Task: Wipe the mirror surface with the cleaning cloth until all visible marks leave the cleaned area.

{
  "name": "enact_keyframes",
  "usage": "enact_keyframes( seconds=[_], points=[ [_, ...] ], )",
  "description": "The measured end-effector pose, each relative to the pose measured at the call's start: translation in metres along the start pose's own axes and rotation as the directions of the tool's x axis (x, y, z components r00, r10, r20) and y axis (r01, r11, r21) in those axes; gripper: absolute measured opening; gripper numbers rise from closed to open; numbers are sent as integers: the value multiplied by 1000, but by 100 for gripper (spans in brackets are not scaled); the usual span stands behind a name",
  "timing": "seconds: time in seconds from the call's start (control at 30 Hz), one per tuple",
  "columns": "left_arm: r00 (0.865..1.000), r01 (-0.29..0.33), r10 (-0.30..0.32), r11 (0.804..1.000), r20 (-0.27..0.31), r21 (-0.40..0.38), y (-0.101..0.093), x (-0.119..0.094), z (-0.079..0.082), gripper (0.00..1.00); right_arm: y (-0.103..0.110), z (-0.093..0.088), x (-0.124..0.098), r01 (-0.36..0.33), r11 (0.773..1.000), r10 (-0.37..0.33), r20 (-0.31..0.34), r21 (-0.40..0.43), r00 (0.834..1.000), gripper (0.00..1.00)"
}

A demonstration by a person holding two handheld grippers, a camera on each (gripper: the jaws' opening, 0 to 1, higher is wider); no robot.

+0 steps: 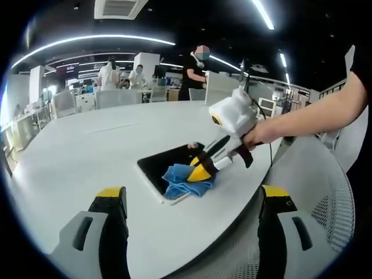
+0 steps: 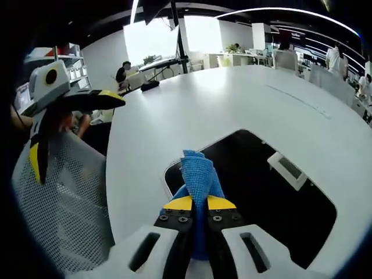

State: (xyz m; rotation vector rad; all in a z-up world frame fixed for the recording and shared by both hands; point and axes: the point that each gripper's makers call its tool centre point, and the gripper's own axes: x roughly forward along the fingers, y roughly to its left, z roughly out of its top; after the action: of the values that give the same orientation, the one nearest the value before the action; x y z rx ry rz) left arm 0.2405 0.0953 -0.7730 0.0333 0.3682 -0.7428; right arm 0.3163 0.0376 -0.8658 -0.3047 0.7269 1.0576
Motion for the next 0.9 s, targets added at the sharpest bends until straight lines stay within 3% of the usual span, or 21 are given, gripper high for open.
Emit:
enact_keyframes(
  seconds=[0.57,0.7,0.9],
  points=[
    [1000,8,-8,1000,-7,-3,-2,0,-1,93,13,16,21,-29,1000,29,18,-8,999,1],
    [1000,15,-15,1000,-15,-1,-3,1,-2,93,17,19,26,-21,997,22,15,-74,1000,1],
    [1000,19,-19,1000,-18,0,-3,1,-2,93,17,19,26,-16,997,17,18,-74,1000,1]
  ],
)
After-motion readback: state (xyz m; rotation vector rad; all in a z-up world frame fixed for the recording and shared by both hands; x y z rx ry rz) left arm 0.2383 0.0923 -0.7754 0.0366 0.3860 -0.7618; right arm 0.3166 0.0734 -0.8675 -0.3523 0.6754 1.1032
